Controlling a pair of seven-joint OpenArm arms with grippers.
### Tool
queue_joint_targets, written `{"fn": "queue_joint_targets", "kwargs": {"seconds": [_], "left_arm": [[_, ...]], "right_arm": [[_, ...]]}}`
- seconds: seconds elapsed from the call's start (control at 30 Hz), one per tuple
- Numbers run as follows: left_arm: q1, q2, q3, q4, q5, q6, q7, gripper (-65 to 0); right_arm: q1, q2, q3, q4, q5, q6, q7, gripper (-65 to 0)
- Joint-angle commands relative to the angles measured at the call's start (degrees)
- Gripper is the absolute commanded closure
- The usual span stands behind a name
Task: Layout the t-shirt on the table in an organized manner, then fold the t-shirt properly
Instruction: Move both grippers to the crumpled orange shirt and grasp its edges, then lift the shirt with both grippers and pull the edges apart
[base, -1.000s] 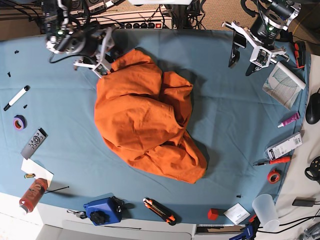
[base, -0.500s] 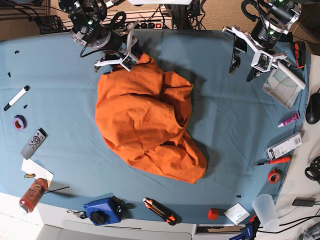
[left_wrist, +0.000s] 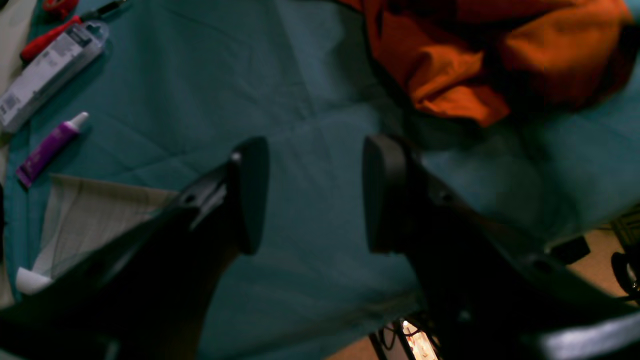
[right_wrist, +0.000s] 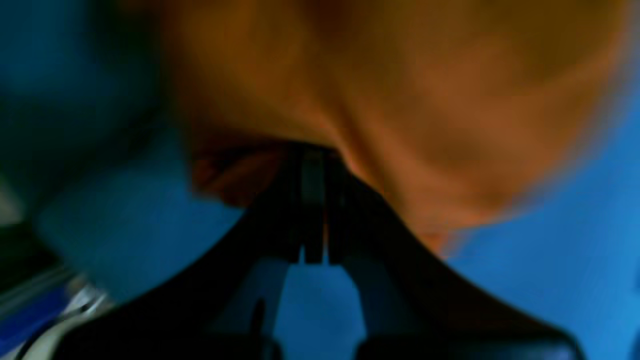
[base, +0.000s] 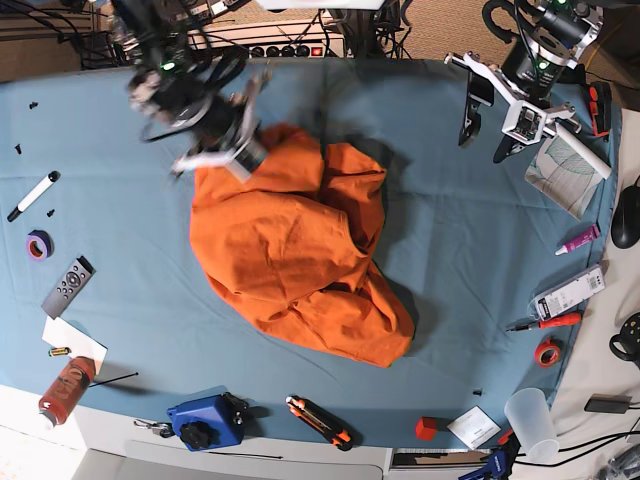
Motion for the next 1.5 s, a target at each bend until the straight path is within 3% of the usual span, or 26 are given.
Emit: {"fn": "queue_joint_targets", "kwargs": {"seconds": [0.0,0.17,0.3,0.37,0.5,0.57,0.73,0.83,0.93,1.07,1.17,1.47], "left_arm": [[0.2,-0.3,-0.2,0.9,-0.7,0.0,-1.3,-30.7],[0.2,-0.3,-0.2,0.9,-0.8,-0.3,-1.3,-30.7],[0.2,-0.3,-0.1,0.9,-4.6,-4.7,-1.3,-30.7],[0.1,-0.3,0.9,0.9,-6.4,-5.8,-1.3,-30.7],[-1.2,-0.3,8.3,0.0,-4.4,-5.5,-1.3,-30.7],[-2.8,-0.3,13.8,-1.5,-2.5,-3.1,-1.3,-30.7],[-9.4,-0.1,25.5,-4.7,4.7,11.6,-1.1,-30.7],[-12.9,0.0,29.8,-5.7,5.7,16.5,2.6,-30.7],[-15.9,0.0,32.5,-7.8,5.7,17.0,7.8,-30.7],[-18.9,0.0,33.6,-13.9,5.7,17.1,7.6,-30.7],[-21.7,0.0,33.6,-18.9,5.7,20.4,7.8,-30.7],[-25.1,0.0,33.6,-24.2,4.6,19.3,7.8,-30.7]], "right_arm": [[0.2,0.5,2.7,3.0,0.5,-0.2,1.5,0.0],[0.2,0.5,17.5,7.7,4.6,-0.2,2.0,0.0],[0.2,0.5,27.3,7.7,8.4,-0.2,1.1,0.0],[0.0,0.5,30.5,7.6,8.8,-0.2,0.3,0.0],[-2.1,0.5,33.5,7.6,8.7,-0.2,-0.6,0.0],[-3.7,-0.1,33.4,7.4,8.7,-0.2,-1.0,0.0],[-5.7,-3.2,33.5,4.4,7.4,-0.2,-1.0,0.0],[-5.7,-3.5,33.4,2.0,7.2,-0.2,-0.9,0.0],[-5.7,-3.5,33.5,0.6,7.2,-0.2,-1.0,0.0],[-5.7,-3.5,33.5,0.6,7.2,-0.2,-1.0,0.0],[-5.7,-3.5,33.4,0.6,7.2,-0.2,-1.2,0.0],[-5.7,-3.5,33.5,0.6,7.0,-0.1,-1.2,0.0]]}}
